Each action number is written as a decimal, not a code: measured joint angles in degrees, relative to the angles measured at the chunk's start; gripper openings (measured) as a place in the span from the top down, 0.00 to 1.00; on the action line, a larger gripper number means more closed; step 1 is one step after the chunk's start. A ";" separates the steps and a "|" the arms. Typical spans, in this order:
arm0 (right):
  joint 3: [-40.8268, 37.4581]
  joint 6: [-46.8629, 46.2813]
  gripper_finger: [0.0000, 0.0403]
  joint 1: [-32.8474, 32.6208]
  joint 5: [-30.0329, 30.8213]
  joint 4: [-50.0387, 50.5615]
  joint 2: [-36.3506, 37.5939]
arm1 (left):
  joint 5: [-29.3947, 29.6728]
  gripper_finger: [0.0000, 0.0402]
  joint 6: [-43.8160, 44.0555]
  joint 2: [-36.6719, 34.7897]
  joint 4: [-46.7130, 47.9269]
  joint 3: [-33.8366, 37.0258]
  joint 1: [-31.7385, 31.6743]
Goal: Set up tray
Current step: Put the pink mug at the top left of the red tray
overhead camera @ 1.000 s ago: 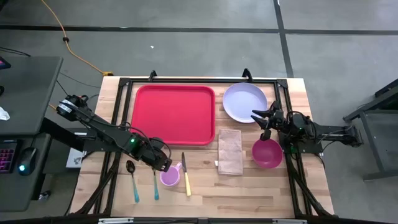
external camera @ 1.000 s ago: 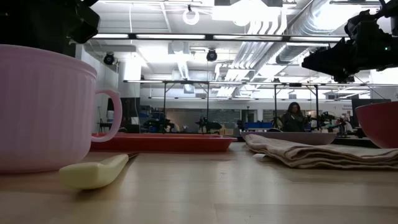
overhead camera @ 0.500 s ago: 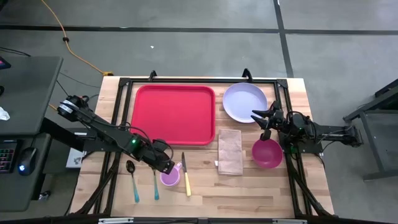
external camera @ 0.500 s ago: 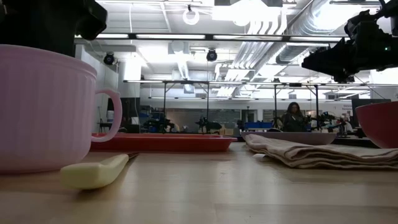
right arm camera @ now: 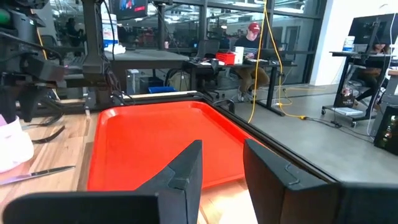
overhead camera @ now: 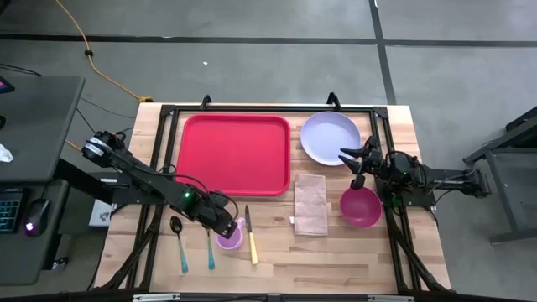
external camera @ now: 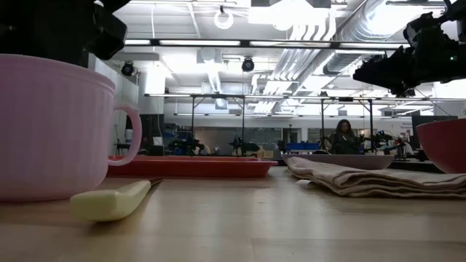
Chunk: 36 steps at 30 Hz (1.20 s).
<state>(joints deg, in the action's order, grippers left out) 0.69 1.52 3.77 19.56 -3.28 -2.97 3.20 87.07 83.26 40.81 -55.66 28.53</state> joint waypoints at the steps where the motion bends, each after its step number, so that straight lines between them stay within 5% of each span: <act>1: 0.00 0.04 0.77 0.00 0.01 0.00 -0.21 | -0.02 0.55 0.00 0.18 0.01 0.00 0.00; 36: 0.00 0.02 0.77 -0.02 -0.21 0.01 -0.44 | -1.26 0.57 -1.10 0.29 2.17 0.00 -0.01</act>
<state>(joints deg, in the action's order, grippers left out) 0.69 1.54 3.75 19.35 -3.27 -3.41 1.93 85.97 83.55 42.98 -55.66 28.52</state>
